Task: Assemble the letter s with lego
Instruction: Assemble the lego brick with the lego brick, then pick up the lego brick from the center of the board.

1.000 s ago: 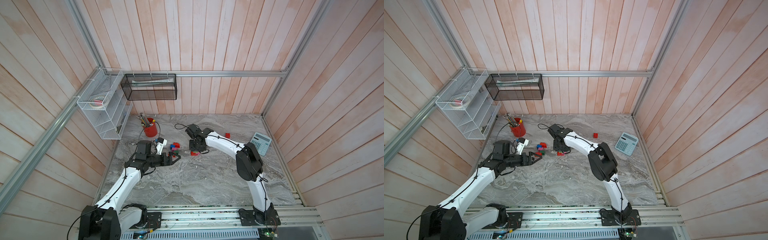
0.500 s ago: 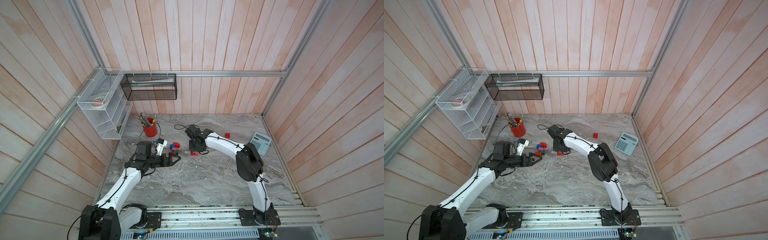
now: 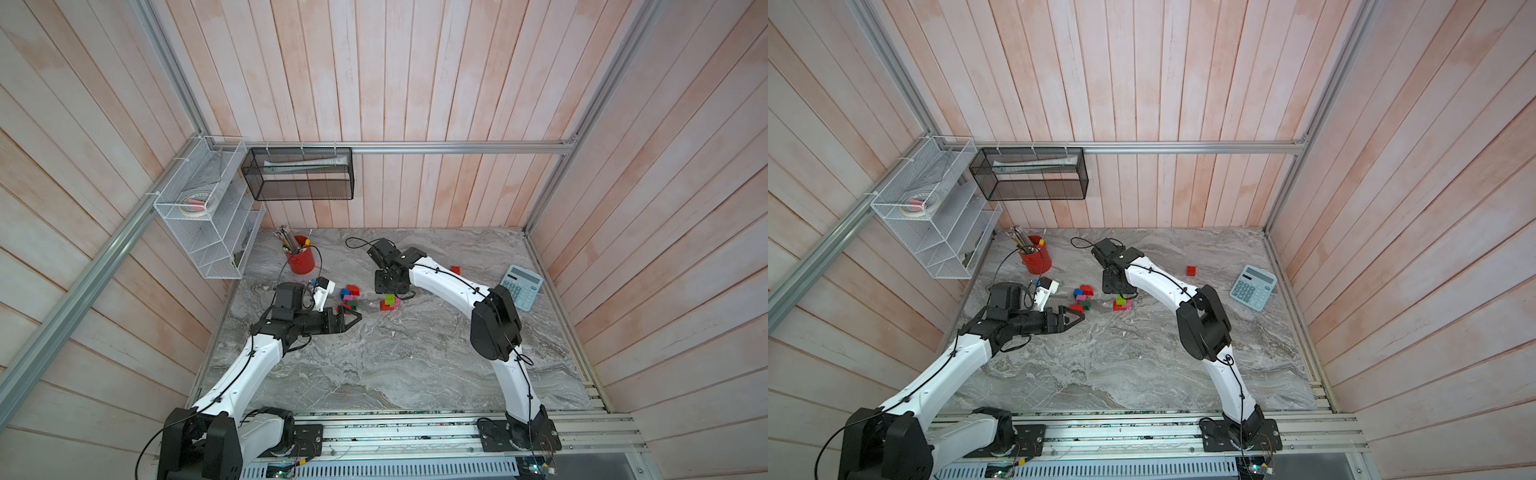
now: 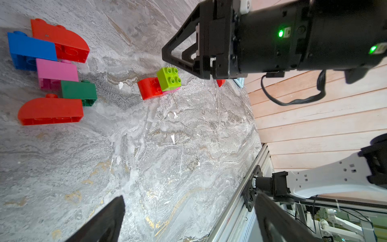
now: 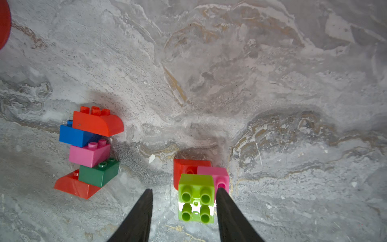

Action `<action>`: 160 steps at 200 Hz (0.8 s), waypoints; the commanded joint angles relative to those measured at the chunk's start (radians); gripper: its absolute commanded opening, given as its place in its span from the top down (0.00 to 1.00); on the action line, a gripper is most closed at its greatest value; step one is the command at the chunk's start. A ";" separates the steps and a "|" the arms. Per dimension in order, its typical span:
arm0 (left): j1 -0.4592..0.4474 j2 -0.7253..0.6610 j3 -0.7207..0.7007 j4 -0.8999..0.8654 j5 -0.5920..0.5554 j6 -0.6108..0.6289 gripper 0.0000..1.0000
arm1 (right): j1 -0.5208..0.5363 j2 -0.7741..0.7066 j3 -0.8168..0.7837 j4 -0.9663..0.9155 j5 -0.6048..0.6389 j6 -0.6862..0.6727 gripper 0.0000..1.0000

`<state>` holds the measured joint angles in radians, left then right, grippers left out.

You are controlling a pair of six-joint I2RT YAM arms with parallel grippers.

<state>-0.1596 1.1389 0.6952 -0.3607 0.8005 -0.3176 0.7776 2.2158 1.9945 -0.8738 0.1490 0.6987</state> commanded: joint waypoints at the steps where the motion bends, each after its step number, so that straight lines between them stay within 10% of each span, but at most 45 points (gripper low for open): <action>1: 0.004 0.007 0.013 0.006 0.023 0.009 0.00 | -0.036 -0.066 -0.028 -0.040 0.017 -0.031 0.47; 160: -0.116 0.082 0.039 0.300 0.015 -0.244 0.00 | -0.492 -0.246 -0.432 0.282 -0.025 -0.299 0.34</action>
<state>-0.2653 1.1927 0.6968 -0.1261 0.8288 -0.5293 0.3058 1.9236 1.5398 -0.6537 0.1322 0.4431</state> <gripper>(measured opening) 0.998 0.662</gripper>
